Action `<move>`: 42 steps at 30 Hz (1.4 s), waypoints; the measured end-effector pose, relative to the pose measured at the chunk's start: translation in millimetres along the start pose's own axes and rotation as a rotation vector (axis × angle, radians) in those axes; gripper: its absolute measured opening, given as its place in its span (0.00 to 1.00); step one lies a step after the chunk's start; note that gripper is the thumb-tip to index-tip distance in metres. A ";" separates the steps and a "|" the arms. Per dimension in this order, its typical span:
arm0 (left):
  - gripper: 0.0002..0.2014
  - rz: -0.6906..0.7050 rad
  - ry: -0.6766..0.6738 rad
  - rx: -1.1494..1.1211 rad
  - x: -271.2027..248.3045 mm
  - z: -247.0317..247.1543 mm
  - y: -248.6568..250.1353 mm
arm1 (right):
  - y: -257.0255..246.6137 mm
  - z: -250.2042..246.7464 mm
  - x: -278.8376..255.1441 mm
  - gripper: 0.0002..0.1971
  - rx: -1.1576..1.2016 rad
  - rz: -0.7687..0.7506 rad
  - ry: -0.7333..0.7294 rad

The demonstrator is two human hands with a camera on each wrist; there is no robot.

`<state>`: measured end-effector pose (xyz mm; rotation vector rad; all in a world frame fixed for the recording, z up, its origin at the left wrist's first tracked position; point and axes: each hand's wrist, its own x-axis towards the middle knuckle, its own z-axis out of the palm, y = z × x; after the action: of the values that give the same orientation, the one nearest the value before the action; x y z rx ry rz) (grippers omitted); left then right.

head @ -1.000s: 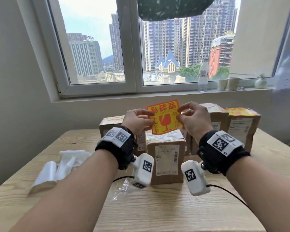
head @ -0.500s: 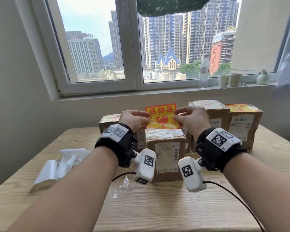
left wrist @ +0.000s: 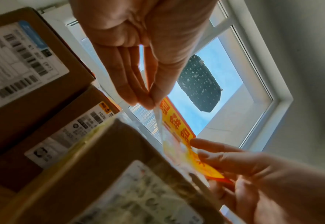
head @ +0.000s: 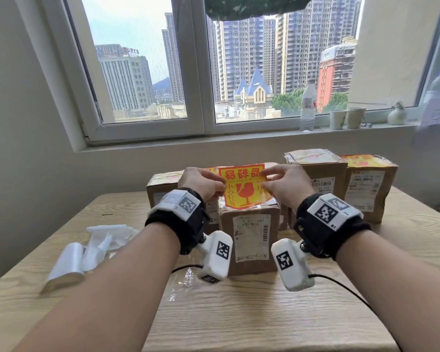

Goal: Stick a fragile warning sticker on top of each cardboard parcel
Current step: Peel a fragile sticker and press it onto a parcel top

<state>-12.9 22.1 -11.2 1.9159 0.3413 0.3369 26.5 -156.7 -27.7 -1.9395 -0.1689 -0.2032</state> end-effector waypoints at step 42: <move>0.30 0.117 -0.194 0.443 1.2 1.1 -30.2 | 20.6 13.4 -11.4 0.27 -0.681 -0.102 -0.249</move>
<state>-13.7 32.3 -39.7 2.3885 0.1832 0.1563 20.6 -152.0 -53.7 -2.6362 -0.4038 -0.0874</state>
